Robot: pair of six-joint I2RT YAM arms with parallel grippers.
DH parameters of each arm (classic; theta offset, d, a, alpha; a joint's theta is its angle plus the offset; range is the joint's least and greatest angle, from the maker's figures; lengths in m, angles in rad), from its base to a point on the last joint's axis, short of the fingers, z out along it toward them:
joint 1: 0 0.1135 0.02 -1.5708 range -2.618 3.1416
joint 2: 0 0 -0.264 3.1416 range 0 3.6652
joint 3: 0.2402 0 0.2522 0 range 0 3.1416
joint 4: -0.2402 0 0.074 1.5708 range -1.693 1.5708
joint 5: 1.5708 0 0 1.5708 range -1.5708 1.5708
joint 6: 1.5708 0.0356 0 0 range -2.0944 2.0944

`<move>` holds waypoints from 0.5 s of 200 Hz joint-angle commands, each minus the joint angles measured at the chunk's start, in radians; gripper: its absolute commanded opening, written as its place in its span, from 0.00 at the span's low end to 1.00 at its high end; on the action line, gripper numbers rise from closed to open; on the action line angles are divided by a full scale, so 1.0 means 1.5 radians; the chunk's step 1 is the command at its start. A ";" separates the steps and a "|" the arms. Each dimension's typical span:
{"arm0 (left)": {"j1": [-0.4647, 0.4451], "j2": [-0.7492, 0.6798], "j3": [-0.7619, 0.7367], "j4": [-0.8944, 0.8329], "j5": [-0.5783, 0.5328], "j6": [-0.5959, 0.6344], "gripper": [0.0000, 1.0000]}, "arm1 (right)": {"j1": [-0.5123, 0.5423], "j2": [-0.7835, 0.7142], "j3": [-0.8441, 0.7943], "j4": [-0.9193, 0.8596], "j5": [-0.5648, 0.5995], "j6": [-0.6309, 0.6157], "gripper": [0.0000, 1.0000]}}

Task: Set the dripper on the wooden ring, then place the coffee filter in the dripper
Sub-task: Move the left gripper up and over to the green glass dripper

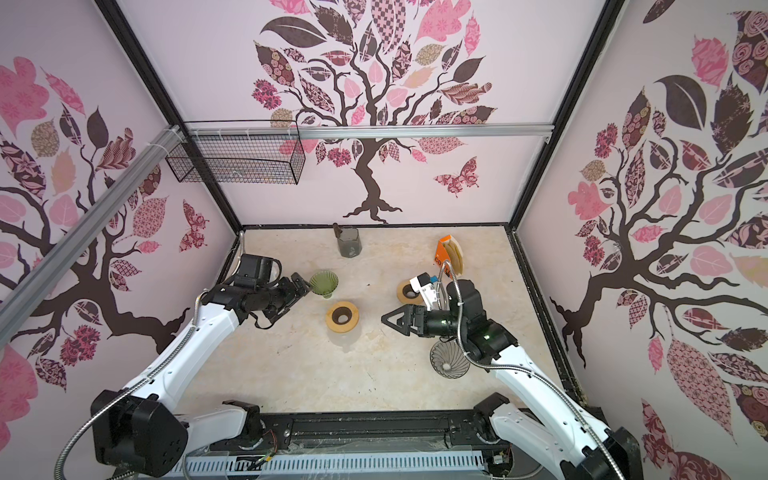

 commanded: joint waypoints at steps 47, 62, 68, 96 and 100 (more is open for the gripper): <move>0.086 -0.024 -0.015 0.021 0.034 -0.038 0.98 | -0.008 -0.044 0.037 -0.075 0.049 -0.030 1.00; 0.088 -0.024 -0.022 0.023 0.029 -0.048 0.98 | -0.008 -0.050 0.047 -0.082 0.050 -0.036 1.00; 0.087 -0.023 -0.025 0.029 0.032 -0.051 0.98 | -0.007 -0.055 0.044 -0.069 0.036 -0.037 1.00; 0.087 -0.016 -0.024 0.044 0.041 -0.056 0.98 | -0.008 -0.075 0.020 0.047 -0.036 0.006 1.00; 0.088 -0.015 -0.022 0.045 0.043 -0.056 0.98 | -0.008 -0.073 0.021 0.048 -0.034 0.009 1.00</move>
